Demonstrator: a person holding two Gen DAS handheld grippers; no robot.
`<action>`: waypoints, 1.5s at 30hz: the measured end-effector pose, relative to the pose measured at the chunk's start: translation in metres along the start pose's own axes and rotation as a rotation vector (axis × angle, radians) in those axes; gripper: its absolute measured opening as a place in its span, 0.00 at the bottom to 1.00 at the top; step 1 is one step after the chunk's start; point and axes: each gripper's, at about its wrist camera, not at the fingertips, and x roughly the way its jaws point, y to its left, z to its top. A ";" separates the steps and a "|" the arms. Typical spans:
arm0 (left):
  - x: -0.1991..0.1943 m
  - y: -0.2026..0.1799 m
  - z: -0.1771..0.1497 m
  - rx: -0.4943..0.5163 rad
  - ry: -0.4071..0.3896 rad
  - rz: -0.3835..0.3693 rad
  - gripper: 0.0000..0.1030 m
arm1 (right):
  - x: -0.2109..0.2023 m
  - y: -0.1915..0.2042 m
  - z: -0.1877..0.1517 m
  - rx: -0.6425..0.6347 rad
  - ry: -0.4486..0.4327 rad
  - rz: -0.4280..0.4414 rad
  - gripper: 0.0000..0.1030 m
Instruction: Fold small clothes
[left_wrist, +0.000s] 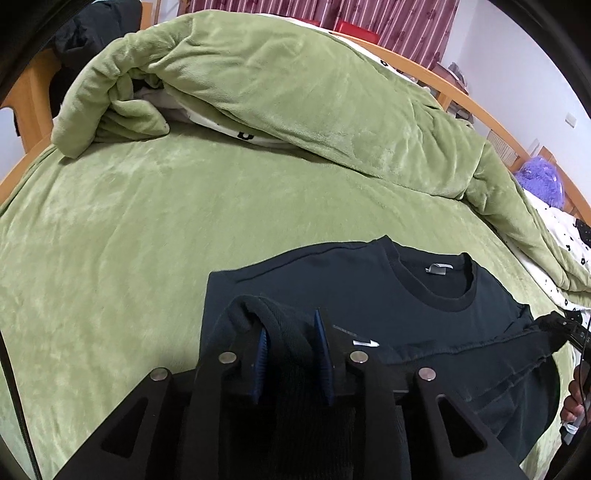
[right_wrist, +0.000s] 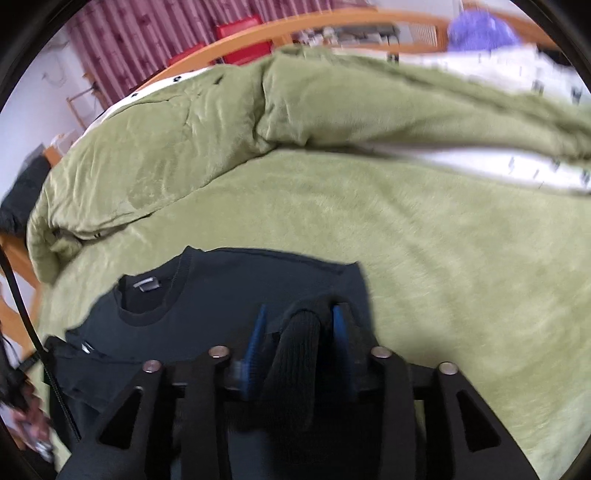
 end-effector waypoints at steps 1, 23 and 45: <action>-0.005 0.002 -0.003 -0.008 -0.008 0.001 0.30 | -0.007 0.001 -0.001 -0.027 -0.020 -0.023 0.42; -0.060 -0.014 -0.089 0.049 -0.002 0.030 0.50 | -0.048 0.007 -0.082 -0.168 0.013 -0.029 0.20; 0.001 -0.022 -0.049 0.096 0.013 0.071 0.50 | 0.016 0.031 -0.039 -0.127 0.071 0.002 0.19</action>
